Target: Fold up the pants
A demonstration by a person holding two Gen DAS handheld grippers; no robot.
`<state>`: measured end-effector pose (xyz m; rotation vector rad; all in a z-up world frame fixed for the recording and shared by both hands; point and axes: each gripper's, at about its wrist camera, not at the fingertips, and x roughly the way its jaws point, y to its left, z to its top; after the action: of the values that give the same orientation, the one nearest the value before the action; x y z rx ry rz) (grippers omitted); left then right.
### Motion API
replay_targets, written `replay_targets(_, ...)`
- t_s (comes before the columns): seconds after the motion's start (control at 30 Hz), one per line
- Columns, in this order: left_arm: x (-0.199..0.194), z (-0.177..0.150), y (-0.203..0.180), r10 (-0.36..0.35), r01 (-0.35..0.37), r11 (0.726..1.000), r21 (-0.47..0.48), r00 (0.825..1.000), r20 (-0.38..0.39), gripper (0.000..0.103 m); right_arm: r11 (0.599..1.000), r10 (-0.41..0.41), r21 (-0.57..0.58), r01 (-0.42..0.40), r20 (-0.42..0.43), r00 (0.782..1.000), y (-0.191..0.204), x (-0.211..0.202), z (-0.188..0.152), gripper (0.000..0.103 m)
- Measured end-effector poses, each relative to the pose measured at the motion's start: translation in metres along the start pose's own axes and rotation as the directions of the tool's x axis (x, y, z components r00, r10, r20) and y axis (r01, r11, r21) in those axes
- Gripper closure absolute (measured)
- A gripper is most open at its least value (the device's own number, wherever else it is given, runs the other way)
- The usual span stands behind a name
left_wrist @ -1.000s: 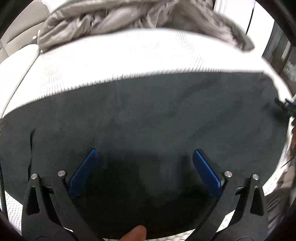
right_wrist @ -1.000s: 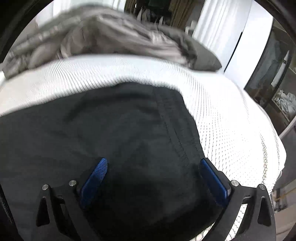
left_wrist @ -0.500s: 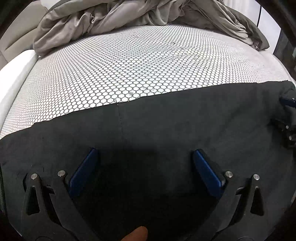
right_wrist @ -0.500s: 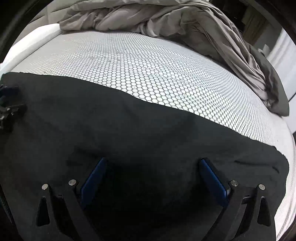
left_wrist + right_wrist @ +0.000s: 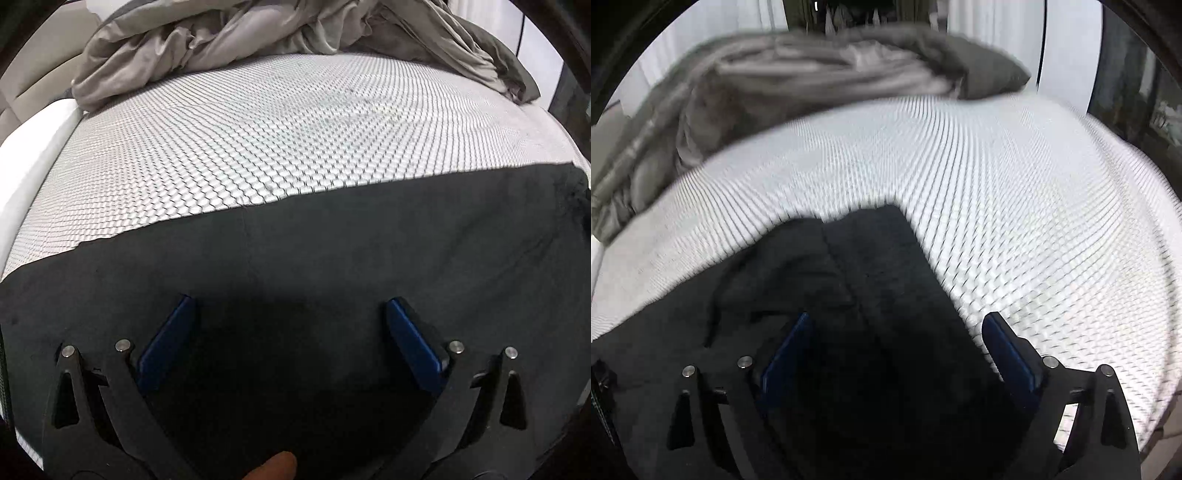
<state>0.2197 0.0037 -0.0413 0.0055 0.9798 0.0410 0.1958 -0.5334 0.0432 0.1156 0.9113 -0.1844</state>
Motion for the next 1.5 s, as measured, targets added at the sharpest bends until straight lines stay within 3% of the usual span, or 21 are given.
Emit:
replay_targets(0.03, -0.007, 0.001, 0.0, -0.01, 0.011, 1.0, -0.009, 1.0, 0.022, 0.001, 1.0, 0.016, -0.004, -0.016, 0.051, 0.999, 0.001, -0.014, 0.001, 0.008)
replay_targets(0.07, -0.015, 0.003, -0.001, -0.023, 0.024, 1.0, -0.014, 0.998, 0.051, 0.001, 0.999, 0.036, -0.003, -0.036, 0.08, 0.996, 0.002, -0.02, 0.005, 0.015)
replay_targets(0.17, -0.025, 0.008, -0.006, -0.033, 0.036, 0.999, -0.026, 0.995, 0.093, 0.001, 0.987, 0.163, -0.028, -0.161, 0.13, 0.978, 0.013, -0.021, 0.027, 0.048)
replay_targets(0.27, -0.02, 0.011, -0.012, -0.036, 0.038, 0.999, -0.024, 0.996, 0.078, 0.001, 0.98, 0.196, -0.045, -0.193, 0.073, 0.978, 0.035, 0.007, 0.034, 0.051)
replay_targets(0.37, -0.004, 0.016, -0.013, -0.027, 0.028, 0.999, -0.021, 0.999, 0.047, 0.001, 0.991, 0.083, -0.099, -0.089, -0.059, 0.995, 0.047, 0.072, 0.042, 0.058)
replay_targets(0.5, 0.018, 0.015, -0.007, -0.018, 0.017, 0.999, -0.031, 1.0, -0.015, 0.001, 0.988, 0.027, -0.152, -0.034, -0.049, 0.998, 0.056, 0.077, 0.043, 0.058)
replay_targets(0.57, 0.017, 0.017, -0.006, -0.017, 0.017, 0.999, -0.038, 1.0, -0.006, 0.001, 0.985, 0.004, -0.174, -0.008, -0.022, 1.0, 0.061, 0.069, 0.044, 0.058)
replay_targets(0.73, 0.004, 0.024, -0.02, -0.035, 0.037, 0.999, -0.037, 0.998, 0.049, 0.001, 0.962, -0.062, -0.261, 0.085, 0.092, 0.994, 0.086, 0.004, 0.023, 0.058)
replay_targets(0.87, 0.01, 0.045, -0.054, -0.118, 0.12, 0.992, -0.04, 0.991, 0.061, 0.001, 0.955, 0.064, -0.294, -0.039, 0.076, 0.995, 0.12, -0.021, 0.011, 0.055)
replay_targets(0.93, 0.015, 0.053, -0.076, -0.167, 0.168, 0.986, -0.02, 0.984, 0.061, 0.001, 0.939, 0.168, -0.306, -0.158, 0.007, 0.986, 0.15, -0.014, 0.005, 0.055)
replay_targets(1.0, 0.023, 0.056, -0.098, -0.16, 0.159, 0.987, 0.026, 0.986, 0.045, 0.001, 0.909, 0.223, -0.347, -0.231, -0.062, 0.973, 0.186, -0.001, -0.004, 0.055)
replay_targets(1.1, 0.045, 0.057, -0.115, -0.093, 0.093, 0.993, 0.073, 0.996, -0.013, 0.001, 0.866, 0.218, -0.433, -0.25, -0.123, 0.968, 0.222, 0.016, -0.016, 0.055)
replay_targets(1.2, 0.055, 0.057, -0.097, -0.082, 0.083, 0.996, 0.025, 0.996, -0.035, 0.0, 0.833, 0.158, -0.515, -0.201, -0.126, 0.979, 0.229, 0.034, -0.027, 0.052)
replay_targets(1.27, 0.056, 0.057, -0.08, -0.042, 0.043, 0.999, 0.008, 0.998, -0.036, 0.0, 0.861, 0.087, -0.493, -0.12, -0.09, 0.992, 0.209, 0.039, -0.02, 0.037)
replay_targets(1.37, 0.056, 0.054, -0.053, -0.002, 0.001, 1.0, -0.029, 0.999, -0.038, 0.0, 0.917, -0.096, -0.39, 0.079, -0.024, 0.995, 0.161, 0.05, -0.002, 0.033)
replay_targets(1.4, 0.056, 0.054, -0.047, -0.008, 0.007, 0.999, -0.042, 0.999, -0.036, 0.0, 0.939, -0.113, -0.329, 0.099, -0.023, 0.993, 0.14, 0.052, 0.003, 0.033)
replay_targets(1.5, 0.047, 0.056, -0.042, 0.019, -0.021, 0.997, -0.07, 1.0, -0.019, 0.001, 0.968, -0.042, -0.248, 0.033, -0.032, 0.999, 0.119, 0.041, 0.008, 0.035)
